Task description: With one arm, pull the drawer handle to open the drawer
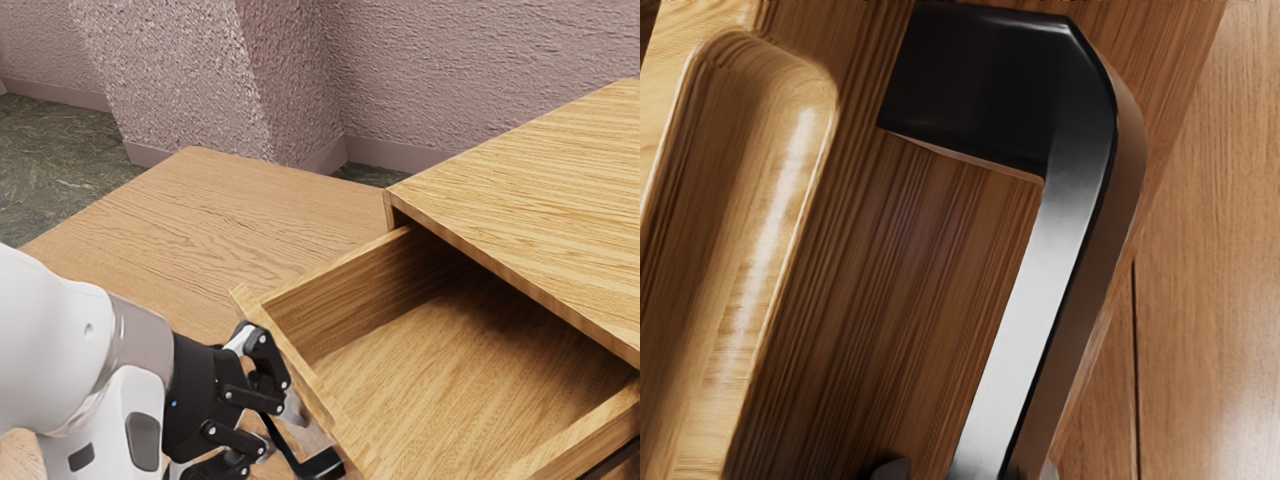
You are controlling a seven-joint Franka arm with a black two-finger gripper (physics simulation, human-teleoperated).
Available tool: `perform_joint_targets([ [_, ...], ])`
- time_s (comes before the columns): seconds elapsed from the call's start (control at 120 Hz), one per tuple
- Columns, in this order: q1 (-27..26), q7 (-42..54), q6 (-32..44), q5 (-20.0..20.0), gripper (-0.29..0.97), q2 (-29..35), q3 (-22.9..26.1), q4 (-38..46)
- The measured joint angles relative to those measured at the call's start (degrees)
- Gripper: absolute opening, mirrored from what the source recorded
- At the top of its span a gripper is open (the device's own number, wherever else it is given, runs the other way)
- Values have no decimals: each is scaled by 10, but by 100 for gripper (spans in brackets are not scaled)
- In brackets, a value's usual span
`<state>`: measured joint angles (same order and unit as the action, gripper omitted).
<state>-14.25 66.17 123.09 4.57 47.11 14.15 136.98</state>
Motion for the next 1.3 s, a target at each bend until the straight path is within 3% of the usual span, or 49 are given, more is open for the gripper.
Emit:
perform_joint_targets([
  [0.483,-20,-6,-16,7,-1,45,0,26],
  [0.967,-27,-7,-27,-1,-13,80,-6,46],
  [1.058,-28,-8,-28,-2,-21,80,-10,46],
  [1.158,-28,-8,-33,-3,-15,82,-13,46],
  [1.3,-30,-7,-37,-6,-17,85,-21,49],
])
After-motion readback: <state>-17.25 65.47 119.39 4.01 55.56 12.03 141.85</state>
